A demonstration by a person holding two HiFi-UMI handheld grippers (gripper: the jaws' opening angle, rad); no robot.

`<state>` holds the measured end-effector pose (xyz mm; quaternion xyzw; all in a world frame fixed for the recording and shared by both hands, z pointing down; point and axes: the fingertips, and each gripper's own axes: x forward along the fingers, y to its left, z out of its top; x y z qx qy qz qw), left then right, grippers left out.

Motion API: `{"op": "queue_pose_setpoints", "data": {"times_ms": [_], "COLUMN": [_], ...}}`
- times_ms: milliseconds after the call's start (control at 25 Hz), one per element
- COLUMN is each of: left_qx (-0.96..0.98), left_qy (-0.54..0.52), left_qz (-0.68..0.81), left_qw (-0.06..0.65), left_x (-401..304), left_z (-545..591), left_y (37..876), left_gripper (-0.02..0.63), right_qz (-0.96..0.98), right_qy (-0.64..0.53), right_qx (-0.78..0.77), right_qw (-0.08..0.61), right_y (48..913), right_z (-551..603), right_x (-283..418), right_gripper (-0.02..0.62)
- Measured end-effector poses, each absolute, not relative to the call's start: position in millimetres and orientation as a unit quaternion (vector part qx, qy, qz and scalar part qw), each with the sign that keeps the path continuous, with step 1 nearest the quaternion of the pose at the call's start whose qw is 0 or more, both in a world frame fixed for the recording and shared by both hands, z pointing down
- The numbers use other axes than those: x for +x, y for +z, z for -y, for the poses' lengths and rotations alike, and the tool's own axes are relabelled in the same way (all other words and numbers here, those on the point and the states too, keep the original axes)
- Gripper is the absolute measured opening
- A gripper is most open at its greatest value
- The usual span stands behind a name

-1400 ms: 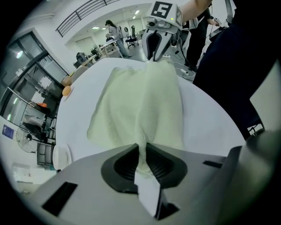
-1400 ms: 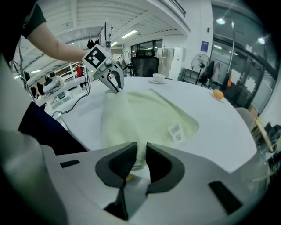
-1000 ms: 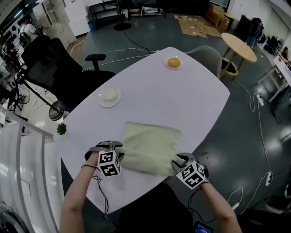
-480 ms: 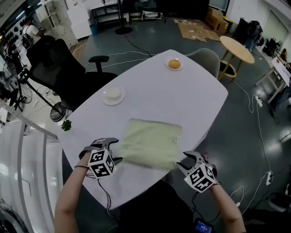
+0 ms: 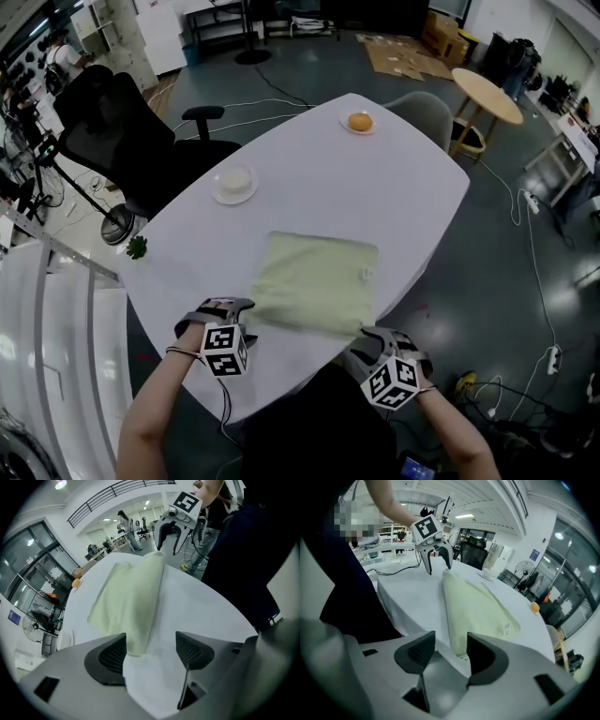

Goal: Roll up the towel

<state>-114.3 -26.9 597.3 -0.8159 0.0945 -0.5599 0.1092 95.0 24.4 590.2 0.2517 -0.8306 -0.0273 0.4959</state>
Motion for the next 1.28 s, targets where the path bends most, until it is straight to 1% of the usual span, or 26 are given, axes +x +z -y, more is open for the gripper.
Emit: {"op": "queue_pose_setpoints", "data": {"times_ms": [160,400,480,560,640,760,880,1120,1280], "left_qx": [-0.809,-0.804,-0.798,-0.787,-0.78,-0.78,-0.775,-0.777,-0.774], "left_qy": [-0.567,-0.566,-0.571,-0.578,-0.584,-0.586,-0.587,-0.572,-0.563], "left_qz": [-0.095,-0.118,-0.12,-0.116,-0.109,-0.108,-0.116,-0.153,-0.17], "left_qw": [0.125,0.138,0.154,0.18,0.195,0.191,0.202,0.213,0.235], "left_x": [-111.5,-108.7,-108.4,-108.0,-107.3,-107.3,-108.1,-104.6,-106.0], "left_z": [28.4,52.1,60.6,66.6,68.4,71.0,76.4,90.8,90.1], "left_y": [612.2,614.6,616.6,619.8,621.6,620.0,611.8,578.5,560.3], "left_gripper": [0.345,0.239,0.213,0.172,0.152,0.114,0.097,0.084,0.084], "right_qz": [0.822,0.815,0.809,0.803,0.798,0.796,0.796,0.792,0.786], "right_qy": [-0.026,-0.034,-0.045,-0.064,-0.079,-0.091,-0.107,-0.134,-0.154], "right_qx": [0.259,0.263,0.258,0.245,0.236,0.238,0.243,0.272,0.288], "right_qw": [0.507,0.516,0.526,0.54,0.548,0.549,0.544,0.529,0.525], "right_y": [606.2,612.0,615.9,621.4,624.1,620.5,610.9,572.8,552.9], "right_z": [-21.8,-2.3,3.9,5.9,5.1,7.2,11.3,25.3,28.9], "right_x": [98.1,106.5,109.2,110.1,109.6,110.2,110.6,114.6,113.6], "right_gripper": [0.225,0.184,0.166,0.163,0.155,0.124,0.092,0.078,0.078]}}
